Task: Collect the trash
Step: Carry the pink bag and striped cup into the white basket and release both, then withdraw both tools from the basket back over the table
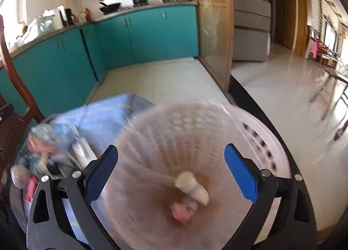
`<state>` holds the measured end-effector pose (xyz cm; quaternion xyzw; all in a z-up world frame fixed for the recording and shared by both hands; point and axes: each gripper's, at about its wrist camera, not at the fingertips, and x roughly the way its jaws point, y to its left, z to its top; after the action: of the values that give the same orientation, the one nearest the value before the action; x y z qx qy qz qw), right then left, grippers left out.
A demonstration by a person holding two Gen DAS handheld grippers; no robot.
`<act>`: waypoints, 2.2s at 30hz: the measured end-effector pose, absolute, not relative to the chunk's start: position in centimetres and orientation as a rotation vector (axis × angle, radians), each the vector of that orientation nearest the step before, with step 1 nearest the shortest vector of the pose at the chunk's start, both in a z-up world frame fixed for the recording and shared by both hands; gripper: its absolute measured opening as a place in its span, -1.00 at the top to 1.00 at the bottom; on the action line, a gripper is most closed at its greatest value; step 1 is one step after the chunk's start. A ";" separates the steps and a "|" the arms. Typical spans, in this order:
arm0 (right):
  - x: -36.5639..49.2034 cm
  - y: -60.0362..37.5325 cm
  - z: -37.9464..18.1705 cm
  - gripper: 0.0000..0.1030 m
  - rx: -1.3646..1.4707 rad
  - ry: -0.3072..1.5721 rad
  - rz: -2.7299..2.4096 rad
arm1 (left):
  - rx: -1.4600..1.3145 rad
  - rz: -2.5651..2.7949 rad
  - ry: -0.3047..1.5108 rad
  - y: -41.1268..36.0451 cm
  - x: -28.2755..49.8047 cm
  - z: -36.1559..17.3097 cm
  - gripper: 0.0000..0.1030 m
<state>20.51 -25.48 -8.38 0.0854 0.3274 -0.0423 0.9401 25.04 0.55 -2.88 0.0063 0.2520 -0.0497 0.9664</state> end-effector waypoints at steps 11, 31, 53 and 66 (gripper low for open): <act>26.1 -21.3 -3.8 -0.87 0.160 0.676 0.062 | -0.063 -0.060 0.582 5.0 28.8 -3.3 -0.76; 6.0 -18.8 0.1 -0.94 0.084 0.440 0.091 | -0.023 0.049 0.641 5.3 6.0 -1.8 -0.66; 6.6 -17.5 -0.8 -0.93 0.080 0.533 0.112 | -0.071 0.037 0.698 7.5 7.3 -3.6 -0.69; 18.7 -10.2 -8.3 -0.35 -0.062 0.785 0.303 | -0.012 -0.130 0.861 5.1 13.3 -10.2 -0.68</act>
<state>18.66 -10.20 -8.27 -0.0299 0.3810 0.1472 0.9123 13.29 5.09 -10.21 -0.0056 0.4170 -0.0630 0.9067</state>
